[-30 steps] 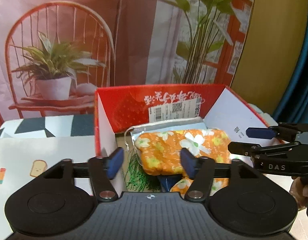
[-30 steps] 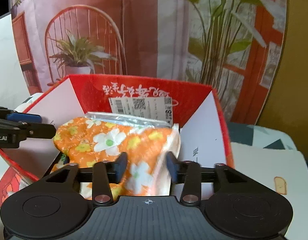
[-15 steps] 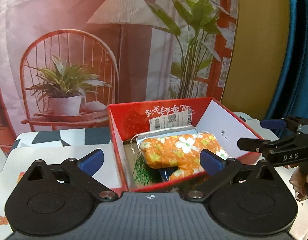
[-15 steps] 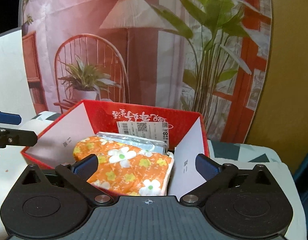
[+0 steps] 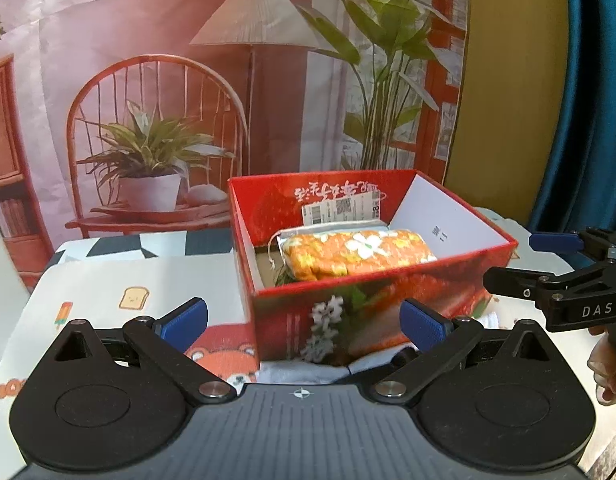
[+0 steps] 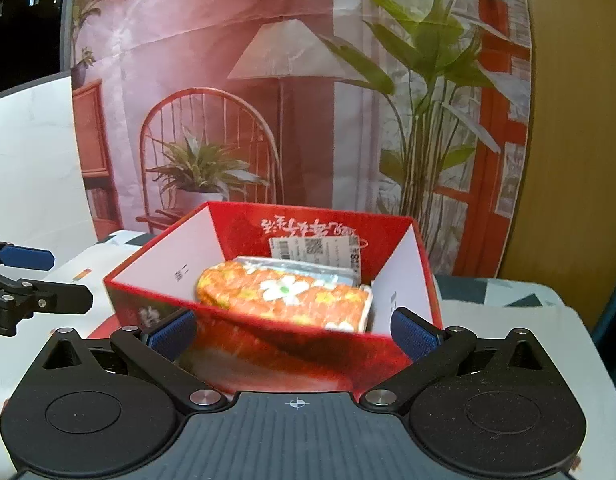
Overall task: Organize soft objects
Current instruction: 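Move both tools down to the black eye mask beside the box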
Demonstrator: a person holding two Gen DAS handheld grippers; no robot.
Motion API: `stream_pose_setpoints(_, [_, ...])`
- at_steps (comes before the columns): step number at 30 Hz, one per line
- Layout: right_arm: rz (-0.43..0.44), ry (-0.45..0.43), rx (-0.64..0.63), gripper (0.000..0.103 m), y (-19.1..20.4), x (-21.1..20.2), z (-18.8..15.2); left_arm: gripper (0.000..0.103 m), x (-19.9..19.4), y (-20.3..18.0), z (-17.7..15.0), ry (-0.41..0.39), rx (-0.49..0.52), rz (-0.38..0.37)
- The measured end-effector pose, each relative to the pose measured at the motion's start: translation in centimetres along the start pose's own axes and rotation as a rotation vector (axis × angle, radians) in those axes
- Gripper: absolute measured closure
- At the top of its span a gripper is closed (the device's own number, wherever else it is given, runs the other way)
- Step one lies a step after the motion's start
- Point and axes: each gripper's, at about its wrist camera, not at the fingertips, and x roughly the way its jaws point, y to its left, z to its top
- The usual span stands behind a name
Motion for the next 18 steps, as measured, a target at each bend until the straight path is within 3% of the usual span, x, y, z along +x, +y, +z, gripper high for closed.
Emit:
stream_pose_setpoints(12, [-0.014, 0.028, 0.015, 0.001, 0.4, -0.8, -3.9, 0.0, -0.8, -0.7, -2.7, 0.044, -0.013, -0.008])
stream_pose_setpoints(18, [-0.004, 0.036, 0.008, 0.001, 0.5, -1.1, -4.3, 0.0, -1.7, -0.7, -3.6, 0.009, -0.055, -0.009])
